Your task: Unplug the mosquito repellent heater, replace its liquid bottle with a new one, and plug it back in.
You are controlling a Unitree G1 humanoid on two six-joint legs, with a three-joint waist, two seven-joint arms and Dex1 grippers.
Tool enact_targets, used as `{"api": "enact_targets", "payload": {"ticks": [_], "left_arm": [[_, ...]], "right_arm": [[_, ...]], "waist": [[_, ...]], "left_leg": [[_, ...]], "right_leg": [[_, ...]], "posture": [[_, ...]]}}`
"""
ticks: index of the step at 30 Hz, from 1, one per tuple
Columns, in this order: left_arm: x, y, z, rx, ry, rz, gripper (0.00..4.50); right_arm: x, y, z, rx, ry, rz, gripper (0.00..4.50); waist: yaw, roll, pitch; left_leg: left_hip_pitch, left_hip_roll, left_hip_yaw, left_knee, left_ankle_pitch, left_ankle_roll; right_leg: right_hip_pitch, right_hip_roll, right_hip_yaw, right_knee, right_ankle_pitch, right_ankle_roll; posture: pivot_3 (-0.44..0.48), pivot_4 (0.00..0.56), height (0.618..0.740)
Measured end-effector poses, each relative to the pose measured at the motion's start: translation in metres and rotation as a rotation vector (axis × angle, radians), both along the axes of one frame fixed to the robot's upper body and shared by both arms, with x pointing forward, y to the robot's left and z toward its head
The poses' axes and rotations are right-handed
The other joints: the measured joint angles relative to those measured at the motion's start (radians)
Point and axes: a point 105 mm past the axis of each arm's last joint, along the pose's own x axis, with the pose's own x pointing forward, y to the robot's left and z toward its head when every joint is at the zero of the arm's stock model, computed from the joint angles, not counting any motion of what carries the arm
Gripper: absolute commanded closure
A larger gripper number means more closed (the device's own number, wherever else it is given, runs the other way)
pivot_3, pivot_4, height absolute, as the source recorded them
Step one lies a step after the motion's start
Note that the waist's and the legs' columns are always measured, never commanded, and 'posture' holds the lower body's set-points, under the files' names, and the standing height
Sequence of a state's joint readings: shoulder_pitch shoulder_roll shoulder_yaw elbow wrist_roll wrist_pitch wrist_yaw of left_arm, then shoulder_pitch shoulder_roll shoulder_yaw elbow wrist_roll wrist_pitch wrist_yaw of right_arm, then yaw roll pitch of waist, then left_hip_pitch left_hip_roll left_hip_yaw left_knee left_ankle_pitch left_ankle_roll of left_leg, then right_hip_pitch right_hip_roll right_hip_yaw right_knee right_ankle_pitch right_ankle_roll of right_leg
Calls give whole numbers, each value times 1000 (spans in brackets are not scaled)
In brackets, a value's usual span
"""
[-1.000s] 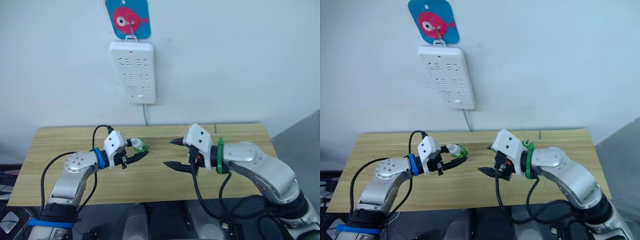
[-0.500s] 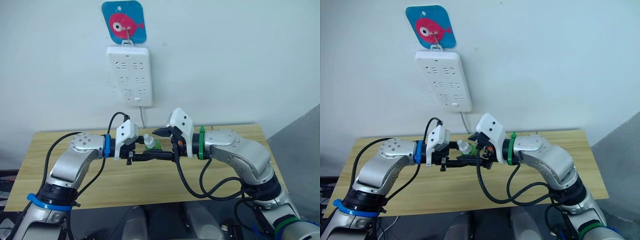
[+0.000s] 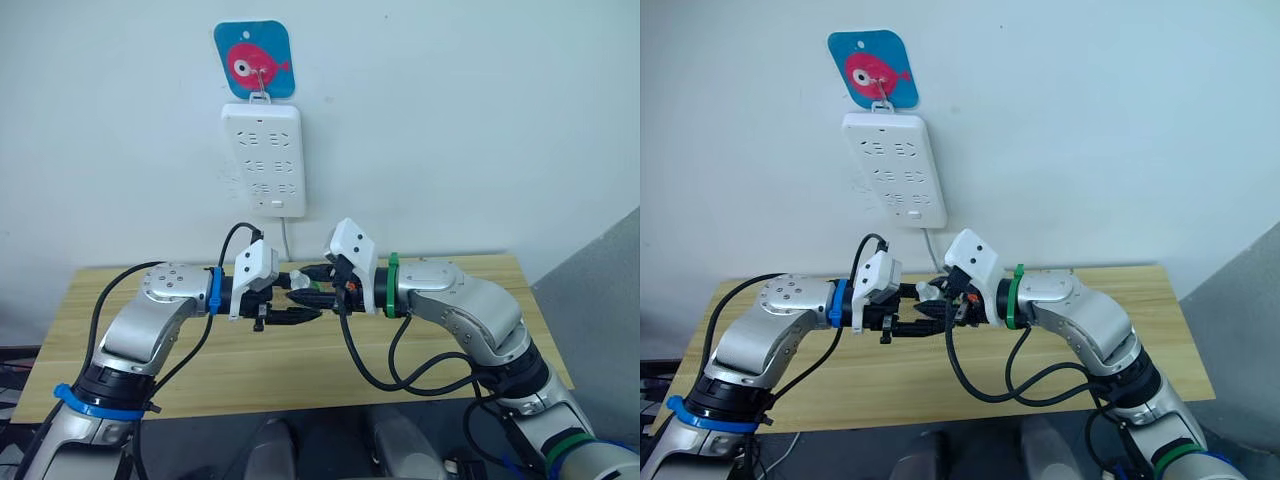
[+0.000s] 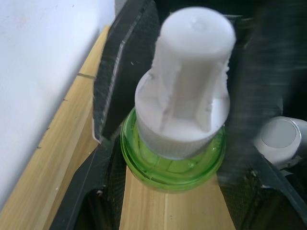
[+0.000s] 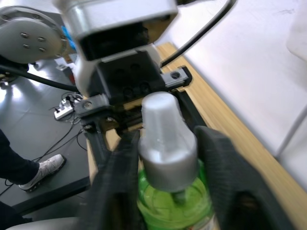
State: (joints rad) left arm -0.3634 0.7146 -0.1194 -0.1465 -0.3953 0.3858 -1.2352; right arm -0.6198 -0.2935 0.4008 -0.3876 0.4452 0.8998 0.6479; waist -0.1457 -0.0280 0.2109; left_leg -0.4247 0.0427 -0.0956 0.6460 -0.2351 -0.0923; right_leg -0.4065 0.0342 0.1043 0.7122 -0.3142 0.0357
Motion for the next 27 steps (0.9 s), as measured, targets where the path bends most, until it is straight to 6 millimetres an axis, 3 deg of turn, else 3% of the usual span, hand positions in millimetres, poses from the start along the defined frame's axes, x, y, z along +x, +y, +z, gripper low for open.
{"api": "enact_targets", "payload": {"ticks": [9,10,15,21,27], "left_arm": [[0,1,2,-44,-31,20,2241],[1,1,2,-59,-28,24,1514],[3,9,2,-70,-3,40,21],[1,13,9,-108,113,38,0],[-1,-1,29,-164,165,-14,0]], "right_arm": [[0,1,3,13,-53,22,3348],[1,1,4,18,-56,21,3348],[7,-5,16,75,-81,-2,3349],[6,-10,26,123,-83,26,3349],[1,-10,31,161,-61,75,3349]], "waist": [[0,0,-14],[0,0,-19],[-1,-1,-39],[-2,1,-59],[-8,0,-71]], "left_leg": [[0,0,-7,0,7,-3],[0,0,-7,0,7,-3],[1,-1,-10,-1,9,-4],[2,-1,-10,-1,10,-3],[6,-1,-10,-1,11,-3]], "right_leg": [[0,1,-5,4,2,-3],[0,1,-5,4,2,-3],[1,3,-7,5,2,-4],[2,4,-7,6,2,-4],[6,4,-7,6,3,-5]], "posture": [[-120,69,740],[-120,67,740],[-116,52,740],[-118,40,740],[-118,33,740]]}}
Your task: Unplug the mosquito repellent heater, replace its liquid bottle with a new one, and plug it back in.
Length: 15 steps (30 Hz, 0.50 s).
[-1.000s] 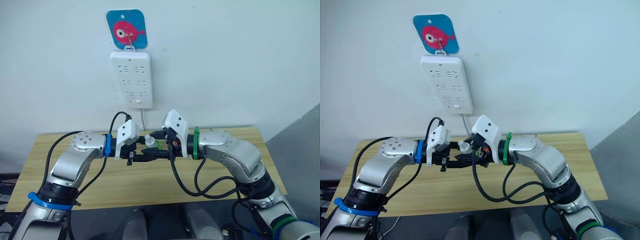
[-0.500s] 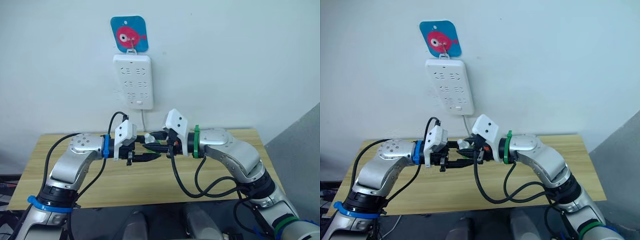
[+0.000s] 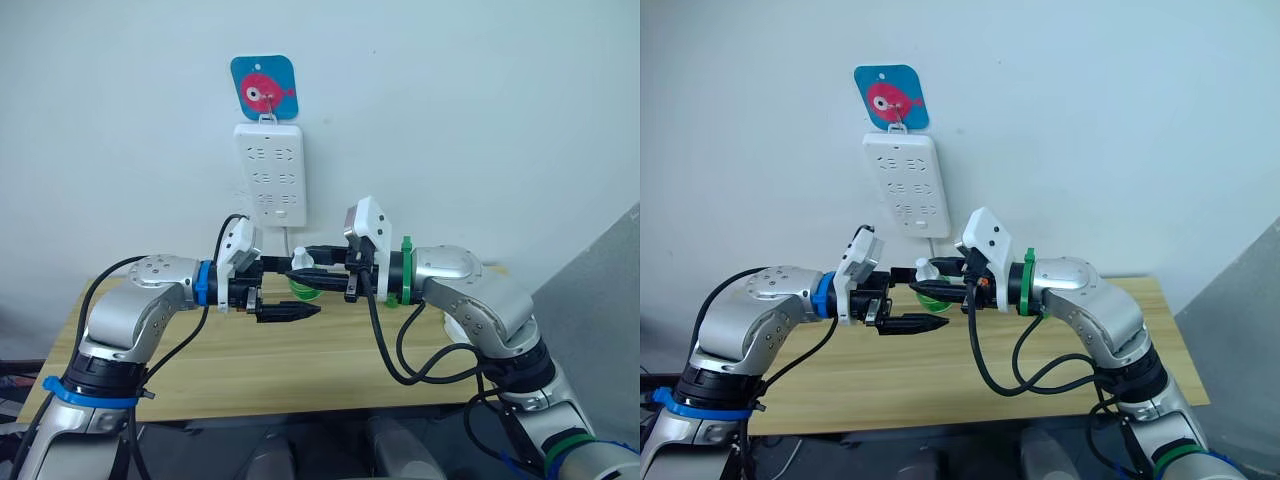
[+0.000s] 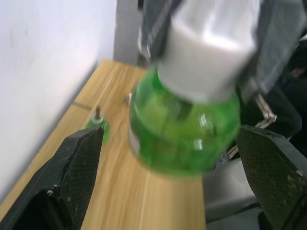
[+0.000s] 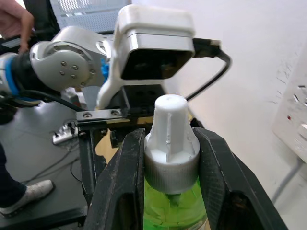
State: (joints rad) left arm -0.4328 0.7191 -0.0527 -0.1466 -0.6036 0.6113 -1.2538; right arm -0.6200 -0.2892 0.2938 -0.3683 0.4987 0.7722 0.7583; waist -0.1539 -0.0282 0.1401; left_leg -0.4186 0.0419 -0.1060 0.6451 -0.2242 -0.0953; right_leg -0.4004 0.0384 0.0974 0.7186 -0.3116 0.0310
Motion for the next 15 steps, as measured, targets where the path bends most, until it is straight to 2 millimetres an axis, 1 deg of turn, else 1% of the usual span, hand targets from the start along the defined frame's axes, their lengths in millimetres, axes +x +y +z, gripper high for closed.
{"api": "enact_targets", "payload": {"ticks": [2,9,15], "left_arm": [[-1,-4,5,-21,7,-15,0],[-3,-9,9,-44,13,-31,0],[-6,-9,9,-32,2,-47,0]], "right_arm": [[-1,0,0,5,5,11,3349],[-3,0,1,12,15,24,3349],[-3,0,1,14,19,26,3349]], "waist": [[-4,0,0],[-15,0,-1],[-15,0,-4]], "left_leg": [[4,0,0,0,0,0],[10,0,-1,-1,0,0],[11,0,-1,-1,0,0]], "right_leg": [[4,0,0,0,0,0],[11,1,0,-1,0,0],[11,1,0,-1,0,0]], "posture": [[-118,33,740],[-118,32,740],[-115,33,740]]}}
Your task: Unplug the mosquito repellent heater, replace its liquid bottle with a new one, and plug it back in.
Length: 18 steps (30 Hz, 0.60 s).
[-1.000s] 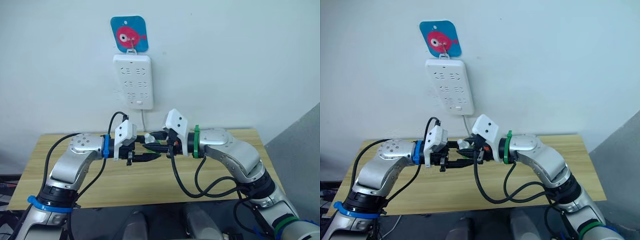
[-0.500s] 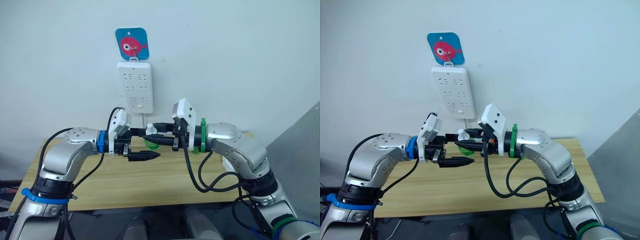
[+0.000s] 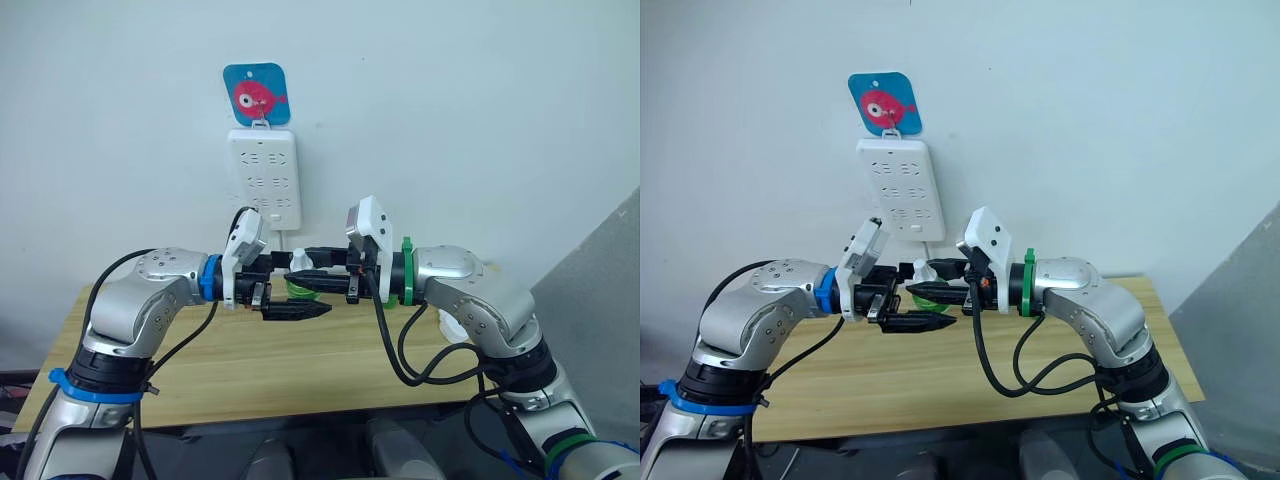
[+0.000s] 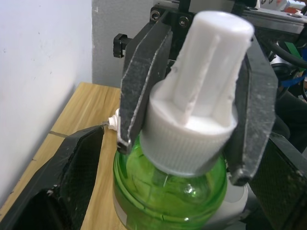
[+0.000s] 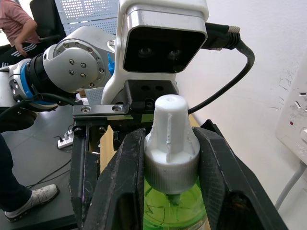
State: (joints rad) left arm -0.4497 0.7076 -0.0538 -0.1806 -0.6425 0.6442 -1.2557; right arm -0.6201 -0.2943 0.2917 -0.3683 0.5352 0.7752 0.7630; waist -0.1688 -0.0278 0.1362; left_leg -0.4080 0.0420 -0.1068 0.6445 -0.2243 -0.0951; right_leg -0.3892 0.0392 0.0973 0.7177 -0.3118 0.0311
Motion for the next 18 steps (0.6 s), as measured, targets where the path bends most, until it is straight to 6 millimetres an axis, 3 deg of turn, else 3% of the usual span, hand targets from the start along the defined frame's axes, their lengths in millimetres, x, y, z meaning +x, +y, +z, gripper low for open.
{"api": "enact_targets", "payload": {"ticks": [5,8,13,18], "left_arm": [[0,3,-4,20,-6,7,0],[0,3,-4,22,-11,10,639],[0,2,-5,9,-1,11,2134],[0,1,-5,3,-1,8,2179]], "right_arm": [[1,-1,1,6,2,-2,3349],[1,-2,2,9,4,-4,3349],[1,-2,4,18,12,1,3349],[0,-3,4,21,24,3,3349]], "waist": [[0,0,0],[0,0,0],[0,0,0],[0,0,0]], "left_leg": [[0,0,0,0,0,0],[0,0,0,0,0,0],[0,0,0,0,0,0],[0,0,0,0,0,0]], "right_leg": [[0,0,0,0,0,0],[0,0,0,0,0,0],[0,0,0,0,0,0],[0,0,0,0,0,0]], "posture": [[-114,33,740],[-113,35,740],[-111,35,740],[-111,35,740]]}}
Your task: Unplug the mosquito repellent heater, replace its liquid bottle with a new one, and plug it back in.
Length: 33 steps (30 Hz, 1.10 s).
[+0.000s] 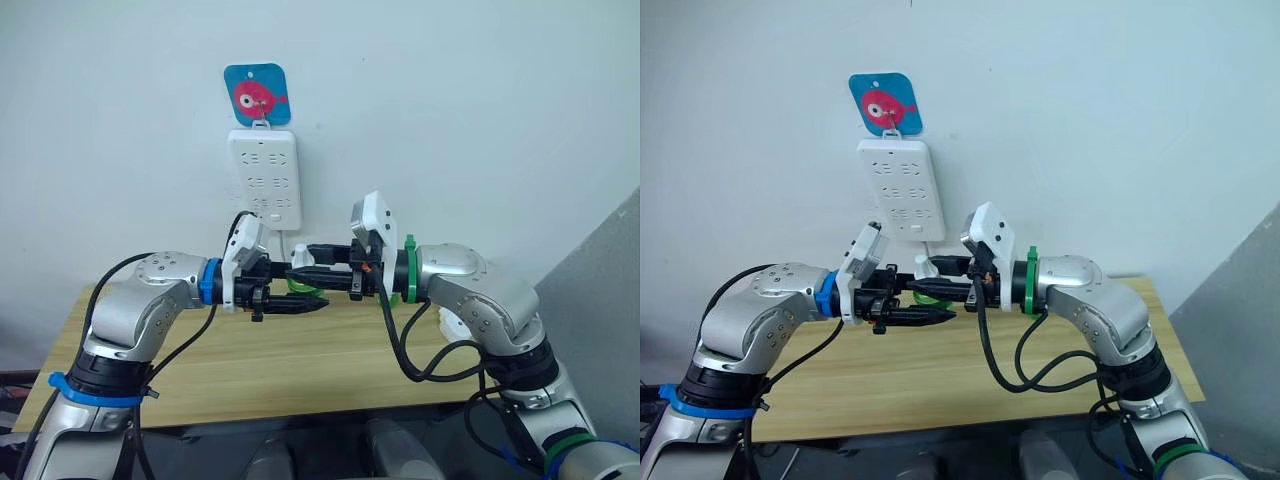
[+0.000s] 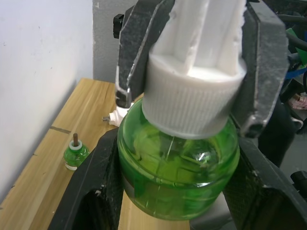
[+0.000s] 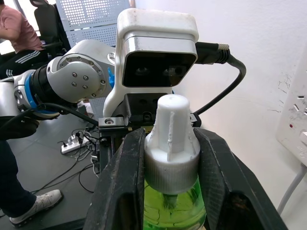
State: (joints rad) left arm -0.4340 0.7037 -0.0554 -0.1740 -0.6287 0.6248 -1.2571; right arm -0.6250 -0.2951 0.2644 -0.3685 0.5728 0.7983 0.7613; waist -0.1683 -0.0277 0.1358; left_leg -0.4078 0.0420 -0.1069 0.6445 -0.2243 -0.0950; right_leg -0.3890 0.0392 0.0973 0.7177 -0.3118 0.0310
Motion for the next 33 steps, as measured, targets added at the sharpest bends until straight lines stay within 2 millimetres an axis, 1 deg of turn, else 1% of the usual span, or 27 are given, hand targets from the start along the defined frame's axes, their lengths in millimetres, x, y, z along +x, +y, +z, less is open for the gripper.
{"api": "enact_targets", "payload": {"ticks": [3,5,6,7,10,11,12,16,18,21,24,27,30,33], "left_arm": [[0,0,-1,-2,-1,2,2179],[0,0,-2,-7,-12,7,2179],[1,0,-3,-10,-13,14,2179],[3,0,-5,-14,-13,31,2179],[5,2,-10,-17,-12,54,2179],[6,1,-11,-17,-20,61,2179],[8,1,-11,-18,-30,71,2179],[20,-2,-16,-32,-73,150,2179],[26,-3,-18,-36,-92,187,2179],[33,-5,-20,-35,-127,223,2179],[34,-11,-18,-36,-149,212,2179],[34,-11,-18,-31,-154,210,2179],[34,-11,-18,-28,-155,211,2179],[34,-11,-18,-28,-155,211,2179]], "right_arm": [[0,0,0,-6,7,-2,3349],[0,-1,-1,-10,7,-2,2638],[1,-1,-1,-11,3,-3,2424],[1,-2,-1,-12,-2,-6,2086],[2,-3,0,-11,-11,-10,964],[2,-3,0,-12,-12,-14,665],[2,-4,0,-10,-13,-24,623],[5,-13,1,15,-24,-128,623],[5,-14,0,27,-24,-183,623],[7,-10,-1,50,-24,-255,623],[9,-1,-4,47,-29,-290,623],[13,2,-7,42,-35,-322,623],[21,1,-11,36,-36,-363,1223],[22,3,-10,48,-37,-364,2320]], "waist": [[0,0,0],[0,0,0],[0,0,0],[0,1,-1],[0,1,-2],[0,1,-2],[0,1,-2],[3,2,-6],[2,2,-7],[-3,3,-8],[-4,4,-9],[-5,4,-11],[-6,4,-11],[-9,4,-11]], "left_leg": [[0,0,0,0,0,0],[0,0,0,0,0,0],[0,0,0,0,0,0],[0,0,0,0,0,0],[0,0,0,0,0,0],[0,0,0,0,0,0],[0,0,0,0,0,0],[0,0,0,0,0,0],[0,0,0,0,0,0],[1,0,1,0,0,0],[1,0,0,0,0,0],[1,0,1,0,0,0],[1,0,0,0,0,0],[1,0,0,0,0,0]], "right_leg": [[0,0,0,0,0,0],[0,0,0,0,0,0],[0,0,0,0,0,0],[0,0,0,0,0,0],[0,0,0,0,0,0],[0,0,0,0,0,0],[0,0,0,0,0,0],[0,0,0,-1,0,0],[0,0,1,-1,0,0],[0,1,1,0,0,0],[0,1,1,0,0,0],[1,1,1,0,0,0],[1,1,1,0,0,0],[1,1,1,0,0,0]], "posture": [[-110,34,740],[-112,33,740],[-112,33,740],[-112,33,740],[-114,35,740],[-114,35,740],[-114,35,740],[-129,41,740],[-140,42,740],[-140,42,740],[-154,41,740],[-154,41,740],[-149,41,740],[-145,40,740]]}}
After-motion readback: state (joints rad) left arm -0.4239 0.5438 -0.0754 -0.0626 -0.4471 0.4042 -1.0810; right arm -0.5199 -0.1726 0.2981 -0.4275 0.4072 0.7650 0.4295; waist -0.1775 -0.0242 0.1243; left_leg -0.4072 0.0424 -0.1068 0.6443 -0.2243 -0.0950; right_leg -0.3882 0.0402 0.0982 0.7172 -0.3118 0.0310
